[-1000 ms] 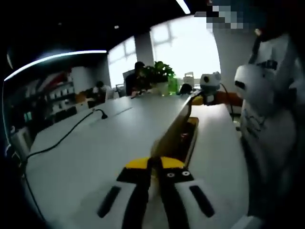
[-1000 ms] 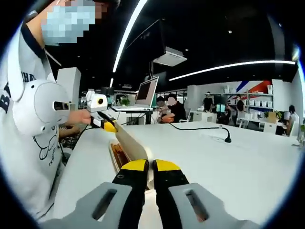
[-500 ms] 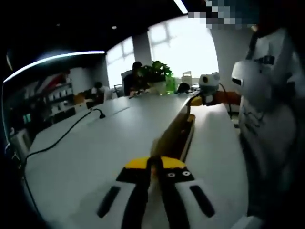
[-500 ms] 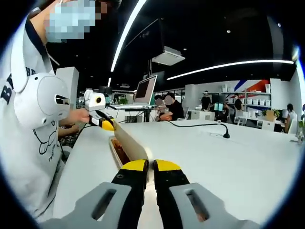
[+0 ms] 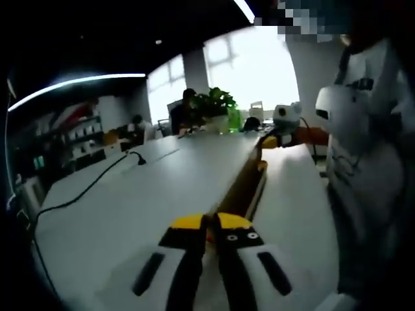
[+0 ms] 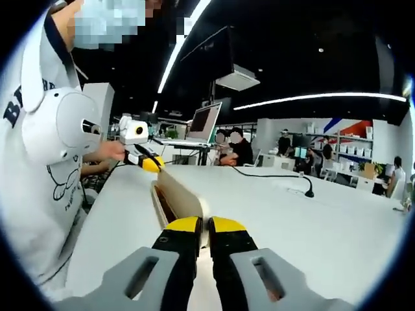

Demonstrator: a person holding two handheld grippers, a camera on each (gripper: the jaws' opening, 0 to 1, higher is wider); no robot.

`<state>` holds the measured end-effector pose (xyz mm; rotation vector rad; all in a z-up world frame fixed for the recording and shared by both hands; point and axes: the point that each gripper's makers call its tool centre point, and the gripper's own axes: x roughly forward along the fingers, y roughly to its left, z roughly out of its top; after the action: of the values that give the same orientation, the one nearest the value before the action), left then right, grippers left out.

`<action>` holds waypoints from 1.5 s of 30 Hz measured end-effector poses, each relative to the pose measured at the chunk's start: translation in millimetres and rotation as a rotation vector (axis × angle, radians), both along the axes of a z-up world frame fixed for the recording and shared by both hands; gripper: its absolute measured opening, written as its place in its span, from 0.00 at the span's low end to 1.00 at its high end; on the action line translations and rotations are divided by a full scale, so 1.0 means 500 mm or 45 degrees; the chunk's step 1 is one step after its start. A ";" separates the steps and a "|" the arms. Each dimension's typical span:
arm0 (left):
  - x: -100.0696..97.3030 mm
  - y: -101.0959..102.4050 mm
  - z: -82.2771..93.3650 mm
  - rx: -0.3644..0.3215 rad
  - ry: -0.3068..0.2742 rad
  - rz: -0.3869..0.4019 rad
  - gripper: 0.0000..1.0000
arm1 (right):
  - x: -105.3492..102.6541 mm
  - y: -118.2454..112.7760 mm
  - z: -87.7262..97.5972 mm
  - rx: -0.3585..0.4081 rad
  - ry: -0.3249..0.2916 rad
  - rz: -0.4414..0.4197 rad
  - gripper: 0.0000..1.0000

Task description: Arrange the utensils inside the cutlery case until each visible utensil rests in its matching compartment.

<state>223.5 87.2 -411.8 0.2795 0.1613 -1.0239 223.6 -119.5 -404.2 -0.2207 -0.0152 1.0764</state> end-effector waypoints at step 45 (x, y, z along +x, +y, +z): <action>-0.028 0.013 0.015 -0.147 -0.121 0.063 0.08 | -0.017 -0.045 -0.076 0.337 0.974 -0.290 0.22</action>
<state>209.7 93.6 -404.3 0.2174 0.0230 -0.9651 215.0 -142.0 -442.1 0.4271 0.5386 0.8645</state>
